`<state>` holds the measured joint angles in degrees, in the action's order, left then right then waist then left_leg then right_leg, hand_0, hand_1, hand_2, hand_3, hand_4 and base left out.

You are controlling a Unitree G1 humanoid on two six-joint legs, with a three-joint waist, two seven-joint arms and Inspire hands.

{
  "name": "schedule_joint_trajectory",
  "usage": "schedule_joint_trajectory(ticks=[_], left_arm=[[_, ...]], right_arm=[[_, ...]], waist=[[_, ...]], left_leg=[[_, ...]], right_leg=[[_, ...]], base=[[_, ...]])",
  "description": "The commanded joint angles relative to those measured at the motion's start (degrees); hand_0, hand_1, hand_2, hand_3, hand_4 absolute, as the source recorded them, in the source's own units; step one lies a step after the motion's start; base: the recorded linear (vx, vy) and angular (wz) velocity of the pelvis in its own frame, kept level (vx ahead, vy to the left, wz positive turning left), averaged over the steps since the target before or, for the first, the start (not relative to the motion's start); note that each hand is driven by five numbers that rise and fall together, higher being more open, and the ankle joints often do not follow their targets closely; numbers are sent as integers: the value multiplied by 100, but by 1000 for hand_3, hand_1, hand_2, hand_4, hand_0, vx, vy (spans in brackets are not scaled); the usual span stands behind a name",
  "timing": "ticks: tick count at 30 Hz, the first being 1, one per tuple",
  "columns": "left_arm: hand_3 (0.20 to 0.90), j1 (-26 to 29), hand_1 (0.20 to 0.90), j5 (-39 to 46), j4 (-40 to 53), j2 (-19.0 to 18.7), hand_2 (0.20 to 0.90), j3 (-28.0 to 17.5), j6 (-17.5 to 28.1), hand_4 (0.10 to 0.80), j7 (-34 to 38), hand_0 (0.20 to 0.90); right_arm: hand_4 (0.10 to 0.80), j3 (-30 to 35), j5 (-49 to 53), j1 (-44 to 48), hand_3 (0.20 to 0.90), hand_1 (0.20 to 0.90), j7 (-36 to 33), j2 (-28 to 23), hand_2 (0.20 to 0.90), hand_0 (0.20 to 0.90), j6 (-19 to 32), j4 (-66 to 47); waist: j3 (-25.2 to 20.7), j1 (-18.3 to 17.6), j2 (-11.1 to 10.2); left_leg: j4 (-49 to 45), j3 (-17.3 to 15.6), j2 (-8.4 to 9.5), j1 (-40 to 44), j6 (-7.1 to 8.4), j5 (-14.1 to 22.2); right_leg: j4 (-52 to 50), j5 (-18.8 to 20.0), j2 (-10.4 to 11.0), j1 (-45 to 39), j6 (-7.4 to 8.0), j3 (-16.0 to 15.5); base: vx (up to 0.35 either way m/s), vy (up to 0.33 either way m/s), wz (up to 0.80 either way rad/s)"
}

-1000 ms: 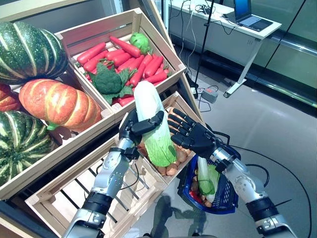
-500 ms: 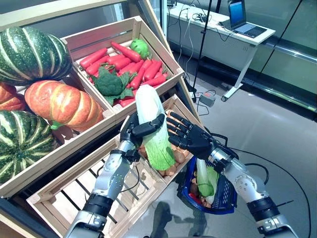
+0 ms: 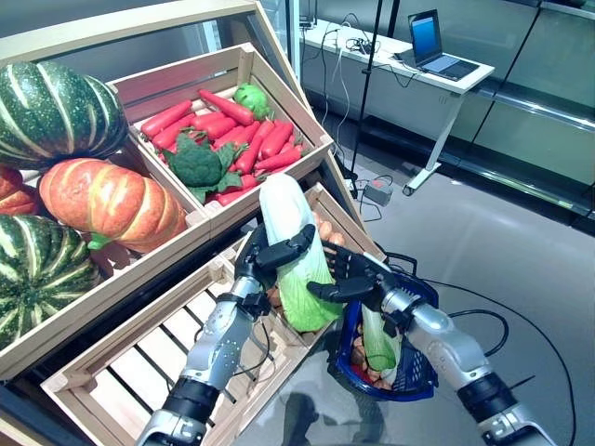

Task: Put vegetables into the basket

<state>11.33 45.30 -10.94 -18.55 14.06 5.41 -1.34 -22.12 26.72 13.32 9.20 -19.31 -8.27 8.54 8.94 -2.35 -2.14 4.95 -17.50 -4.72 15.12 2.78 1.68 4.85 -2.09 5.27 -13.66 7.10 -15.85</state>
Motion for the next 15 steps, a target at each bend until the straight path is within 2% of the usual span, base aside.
schedule_joint_trajectory(ticks=[1, 6, 11, 15], left_arm=[[300, 754, 300, 379, 1192, 367, 300, 124, 829, 400, -267, 300], [300, 711, 300, 383, 1410, 425, 300, 216, 729, 400, -312, 300], [300, 715, 300, 424, 1510, 462, 300, 277, 622, 400, -399, 300], [300, 714, 300, 486, 1499, 459, 300, 318, 516, 400, -490, 300]], right_arm=[[800, -421, -1391, 486, 900, 900, -784, 112, 900, 900, 686, -1], [800, -638, -1949, 553, 900, 900, -1125, 193, 900, 900, 659, -37], [800, -795, -1561, 580, 900, 900, -1139, 410, 900, 900, 494, 100], [800, -784, -1051, 597, 900, 900, -1032, 502, 900, 900, 569, 130]], waist=[[-378, -32, 134], [-367, 2, 163], [-374, 56, 162], [-382, 88, 158]], left_leg=[[5, 19, 235, -119, -203, 404], [5, 38, 252, -94, -222, 436], [5, 77, 257, -80, -220, 452], [5, 101, 255, -80, -216, 449]], right_leg=[[15, -104, -166, 118, -339, 44], [15, -117, -154, 90, -329, 56], [15, -136, -154, 59, -339, 37], [15, -139, -156, 49, -347, 18]], base=[[0, 0, 0], [0, 0, 0], [0, 0, 0], [0, 0, 0]])
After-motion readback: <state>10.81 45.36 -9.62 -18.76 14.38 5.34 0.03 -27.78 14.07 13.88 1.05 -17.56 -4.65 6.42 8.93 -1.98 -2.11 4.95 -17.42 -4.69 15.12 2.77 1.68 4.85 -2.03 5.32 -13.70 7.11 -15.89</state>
